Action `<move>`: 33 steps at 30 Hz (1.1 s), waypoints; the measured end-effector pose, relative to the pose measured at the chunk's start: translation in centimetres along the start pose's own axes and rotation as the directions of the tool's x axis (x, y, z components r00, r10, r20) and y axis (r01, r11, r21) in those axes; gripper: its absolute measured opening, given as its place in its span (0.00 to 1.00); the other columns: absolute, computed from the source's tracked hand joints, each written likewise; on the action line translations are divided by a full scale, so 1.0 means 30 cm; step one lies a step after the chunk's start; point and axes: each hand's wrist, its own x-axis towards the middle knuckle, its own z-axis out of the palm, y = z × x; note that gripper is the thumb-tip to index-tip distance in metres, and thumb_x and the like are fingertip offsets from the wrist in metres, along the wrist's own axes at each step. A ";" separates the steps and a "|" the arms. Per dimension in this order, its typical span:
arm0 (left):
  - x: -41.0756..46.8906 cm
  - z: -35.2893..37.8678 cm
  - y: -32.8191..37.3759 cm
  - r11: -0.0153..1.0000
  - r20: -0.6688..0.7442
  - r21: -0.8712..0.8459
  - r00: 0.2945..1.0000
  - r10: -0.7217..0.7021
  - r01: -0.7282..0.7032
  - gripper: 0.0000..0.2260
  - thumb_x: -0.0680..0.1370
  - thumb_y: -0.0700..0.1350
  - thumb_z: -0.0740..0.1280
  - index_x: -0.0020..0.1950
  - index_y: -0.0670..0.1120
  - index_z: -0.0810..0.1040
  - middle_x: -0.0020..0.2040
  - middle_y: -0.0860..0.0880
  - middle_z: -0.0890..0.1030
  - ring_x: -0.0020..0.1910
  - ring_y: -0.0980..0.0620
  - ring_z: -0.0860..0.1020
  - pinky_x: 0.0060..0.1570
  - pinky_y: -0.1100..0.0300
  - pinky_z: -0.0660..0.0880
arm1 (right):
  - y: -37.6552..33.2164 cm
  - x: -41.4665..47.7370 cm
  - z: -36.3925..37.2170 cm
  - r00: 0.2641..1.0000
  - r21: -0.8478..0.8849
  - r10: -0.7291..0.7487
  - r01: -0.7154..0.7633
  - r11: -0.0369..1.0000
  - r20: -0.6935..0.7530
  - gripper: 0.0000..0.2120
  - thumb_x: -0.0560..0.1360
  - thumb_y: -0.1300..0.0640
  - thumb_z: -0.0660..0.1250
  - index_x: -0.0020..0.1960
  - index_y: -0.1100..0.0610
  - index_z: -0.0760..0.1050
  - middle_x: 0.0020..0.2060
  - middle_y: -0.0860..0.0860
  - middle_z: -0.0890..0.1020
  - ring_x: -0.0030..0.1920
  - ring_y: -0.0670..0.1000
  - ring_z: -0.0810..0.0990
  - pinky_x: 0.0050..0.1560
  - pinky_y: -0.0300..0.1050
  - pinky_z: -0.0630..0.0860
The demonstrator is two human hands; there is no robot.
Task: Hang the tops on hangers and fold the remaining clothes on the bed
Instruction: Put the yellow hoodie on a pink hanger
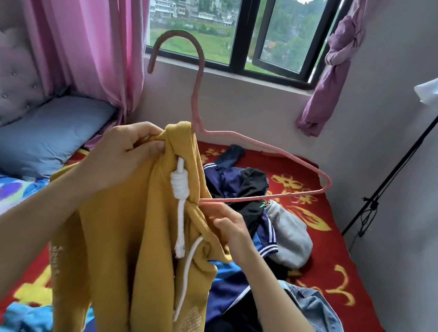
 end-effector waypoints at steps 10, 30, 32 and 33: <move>-0.122 -0.108 -0.154 0.983 -0.130 -0.085 0.976 -0.173 0.162 0.18 0.76 0.41 0.65 0.36 0.64 0.80 0.33 0.70 0.78 0.37 0.72 0.75 0.35 0.79 0.68 | -0.038 -0.134 -0.158 0.866 -0.740 0.386 -0.028 0.672 0.318 0.23 0.62 0.30 0.61 0.37 0.50 0.71 0.31 0.39 0.72 0.35 0.39 0.71 0.40 0.35 0.69; -0.218 0.177 -0.220 0.936 0.056 0.247 0.968 0.244 -0.250 0.16 0.81 0.57 0.54 0.52 0.49 0.76 0.33 0.47 0.81 0.29 0.51 0.79 0.28 0.58 0.74 | -0.225 -0.034 -0.073 0.751 -0.825 -0.583 0.518 0.228 0.310 0.20 0.78 0.51 0.56 0.30 0.57 0.69 0.24 0.49 0.71 0.29 0.45 0.65 0.39 0.46 0.64; -0.211 0.178 -0.201 0.952 0.038 0.208 0.975 0.220 -0.223 0.22 0.80 0.59 0.54 0.50 0.44 0.81 0.36 0.46 0.83 0.34 0.53 0.79 0.34 0.62 0.74 | -0.257 -0.015 -0.060 0.851 -0.859 -0.488 0.387 0.336 0.192 0.16 0.74 0.50 0.55 0.37 0.59 0.74 0.25 0.48 0.73 0.28 0.46 0.68 0.42 0.46 0.66; -0.212 0.166 -0.203 0.960 0.012 0.182 0.976 0.217 -0.215 0.26 0.80 0.60 0.55 0.49 0.40 0.83 0.39 0.47 0.83 0.38 0.54 0.79 0.38 0.67 0.74 | -0.286 -0.008 -0.076 0.911 -0.875 -0.388 0.298 0.382 0.141 0.18 0.73 0.48 0.54 0.45 0.59 0.77 0.27 0.48 0.75 0.29 0.47 0.70 0.46 0.44 0.67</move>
